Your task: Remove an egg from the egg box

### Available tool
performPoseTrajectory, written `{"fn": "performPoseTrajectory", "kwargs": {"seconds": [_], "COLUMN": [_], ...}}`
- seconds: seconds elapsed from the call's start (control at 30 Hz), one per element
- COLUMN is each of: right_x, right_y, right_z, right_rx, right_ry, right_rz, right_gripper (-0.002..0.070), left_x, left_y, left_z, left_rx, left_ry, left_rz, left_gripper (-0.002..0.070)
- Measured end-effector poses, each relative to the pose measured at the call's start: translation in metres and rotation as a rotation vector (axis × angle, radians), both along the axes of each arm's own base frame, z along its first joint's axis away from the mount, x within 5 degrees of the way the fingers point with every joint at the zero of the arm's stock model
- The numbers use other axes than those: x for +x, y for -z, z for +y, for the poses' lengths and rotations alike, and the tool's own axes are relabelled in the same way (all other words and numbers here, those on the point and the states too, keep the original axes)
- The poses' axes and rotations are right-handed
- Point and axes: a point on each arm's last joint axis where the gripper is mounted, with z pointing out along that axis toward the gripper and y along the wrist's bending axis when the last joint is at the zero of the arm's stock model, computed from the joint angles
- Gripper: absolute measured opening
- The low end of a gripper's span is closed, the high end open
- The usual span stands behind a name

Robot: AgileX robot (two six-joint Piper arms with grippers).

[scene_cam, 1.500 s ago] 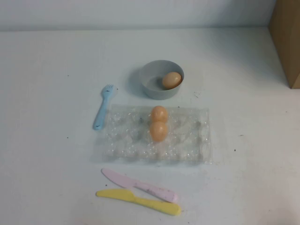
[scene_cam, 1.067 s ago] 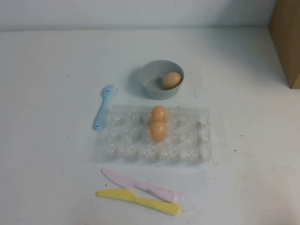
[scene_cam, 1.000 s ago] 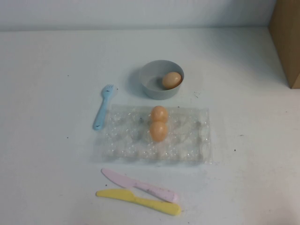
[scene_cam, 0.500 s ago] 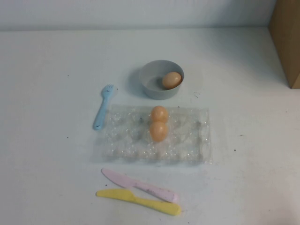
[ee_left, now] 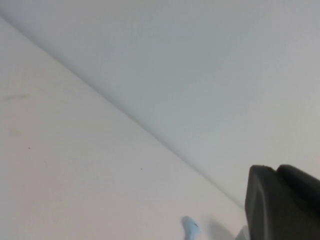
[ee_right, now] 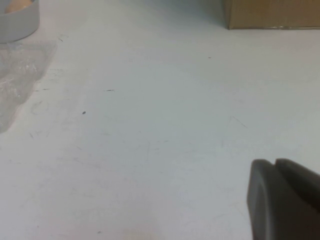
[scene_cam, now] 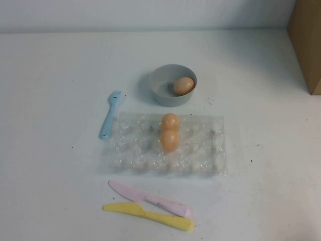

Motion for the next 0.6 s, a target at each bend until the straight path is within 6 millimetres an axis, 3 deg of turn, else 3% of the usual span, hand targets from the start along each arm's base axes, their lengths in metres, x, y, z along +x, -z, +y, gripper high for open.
{"fn": "performPoseTrajectory", "kwargs": {"seconds": [0.13, 0.23, 0.4, 0.6], "right_x": [0.0, 0.0, 0.0, 0.0], "right_y": [0.0, 0.0, 0.0, 0.0], "right_z": [0.0, 0.0, 0.0, 0.0], "right_rx": [0.0, 0.0, 0.0, 0.0], "right_ry": [0.0, 0.0, 0.0, 0.0], "right_rz": [0.0, 0.0, 0.0, 0.0], "right_gripper": [-0.0017, -0.0017, -0.0017, -0.0017], "left_x": [0.0, -0.001, 0.001, 0.027], "left_y": [0.001, -0.002, -0.042, -0.093], "left_z": [-0.002, -0.013, -0.031, -0.047], "left_rx": [-0.066, -0.033, 0.204, 0.562], "left_ry": [0.026, 0.147, 0.351, 0.615], "left_rz": [0.013, 0.077, 0.184, 0.332], "left_gripper": [-0.0003, -0.0003, -0.0003, -0.0003]}}
